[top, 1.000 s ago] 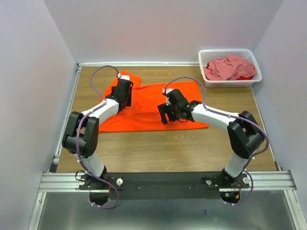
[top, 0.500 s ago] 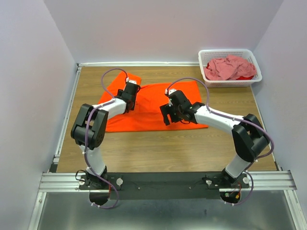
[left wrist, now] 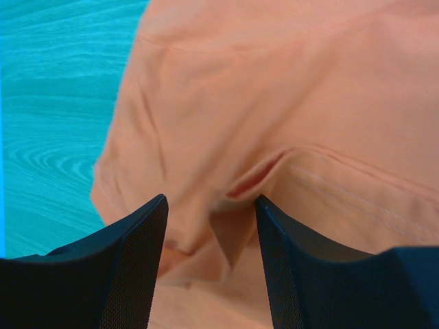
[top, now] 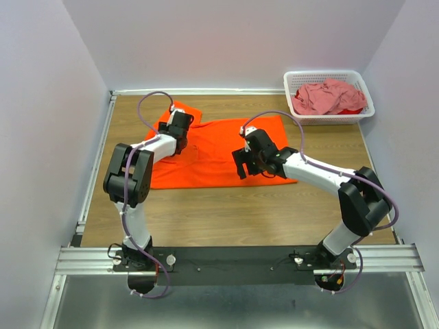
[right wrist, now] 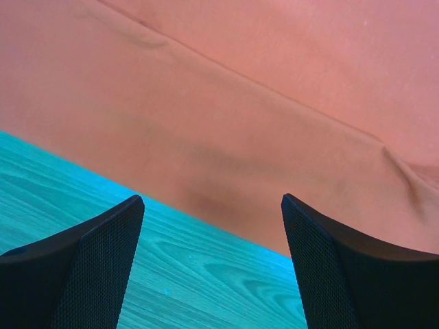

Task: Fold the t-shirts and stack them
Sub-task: Fold the tshirt

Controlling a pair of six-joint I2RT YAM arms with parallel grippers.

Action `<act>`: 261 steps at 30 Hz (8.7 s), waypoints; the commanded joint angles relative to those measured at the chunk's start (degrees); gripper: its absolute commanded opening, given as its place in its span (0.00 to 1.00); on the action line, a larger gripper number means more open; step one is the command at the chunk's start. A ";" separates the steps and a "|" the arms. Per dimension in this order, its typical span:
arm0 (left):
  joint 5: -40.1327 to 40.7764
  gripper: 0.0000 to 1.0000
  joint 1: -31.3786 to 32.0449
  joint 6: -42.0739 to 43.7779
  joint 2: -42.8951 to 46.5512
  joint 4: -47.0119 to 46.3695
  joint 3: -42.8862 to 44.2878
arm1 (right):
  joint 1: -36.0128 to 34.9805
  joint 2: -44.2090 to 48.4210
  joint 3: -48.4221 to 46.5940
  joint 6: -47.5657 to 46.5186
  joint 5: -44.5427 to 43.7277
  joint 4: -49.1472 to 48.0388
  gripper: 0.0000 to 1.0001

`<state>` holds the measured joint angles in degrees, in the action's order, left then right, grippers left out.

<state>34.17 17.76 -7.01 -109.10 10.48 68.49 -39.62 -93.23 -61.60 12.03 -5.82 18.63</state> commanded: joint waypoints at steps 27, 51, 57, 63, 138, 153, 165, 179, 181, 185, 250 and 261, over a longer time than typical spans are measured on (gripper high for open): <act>-19.92 0.50 -13.54 -24.10 22.96 5.08 -20.56 | 21.77 3.32 6.06 14.16 7.13 1.23 0.71; -28.46 0.45 -24.61 -35.35 33.86 16.22 -32.28 | 39.35 12.98 26.27 24.36 10.32 10.80 0.66; -28.11 0.56 -24.70 -32.90 40.80 18.00 -29.56 | 39.27 16.68 19.69 16.90 10.92 13.71 0.72; -26.18 0.64 -24.70 -21.68 38.54 11.16 -19.03 | 38.30 12.74 7.06 10.57 11.81 14.24 0.74; -28.37 0.26 -15.65 -0.99 -7.89 2.53 6.05 | 26.17 -12.06 -13.80 2.73 7.23 6.15 0.64; -19.41 0.10 -16.26 -2.22 -0.50 3.23 -2.05 | 25.90 -22.42 -27.68 -1.65 1.08 5.98 0.64; -19.23 0.10 -18.73 -3.72 -0.94 3.05 -0.99 | 25.90 -34.73 -40.43 -8.60 -3.41 5.27 0.62; -20.99 0.12 -18.73 -4.33 -1.38 2.61 -0.90 | 25.90 -43.35 -48.70 -11.51 2.39 4.13 0.54; -21.16 0.13 -18.81 -4.42 -1.38 2.27 -0.99 | 25.90 -44.49 -49.22 -11.51 2.31 3.96 0.53; -21.96 0.13 -18.81 -4.42 -1.64 2.09 -1.08 | 25.99 -45.99 -49.58 -11.51 2.66 3.78 0.51; -31.45 0.00 -26.37 -3.28 -4.37 3.14 2.52 | 28.37 -46.34 -46.59 -13.26 9.87 3.87 0.02; -32.32 0.00 -26.29 -2.66 -2.00 4.99 10.43 | 30.30 -42.66 -49.31 -7.55 10.48 3.87 0.00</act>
<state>0.99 -8.60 -10.52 -111.77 14.61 75.42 -10.90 -136.22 -109.30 1.56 3.99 19.81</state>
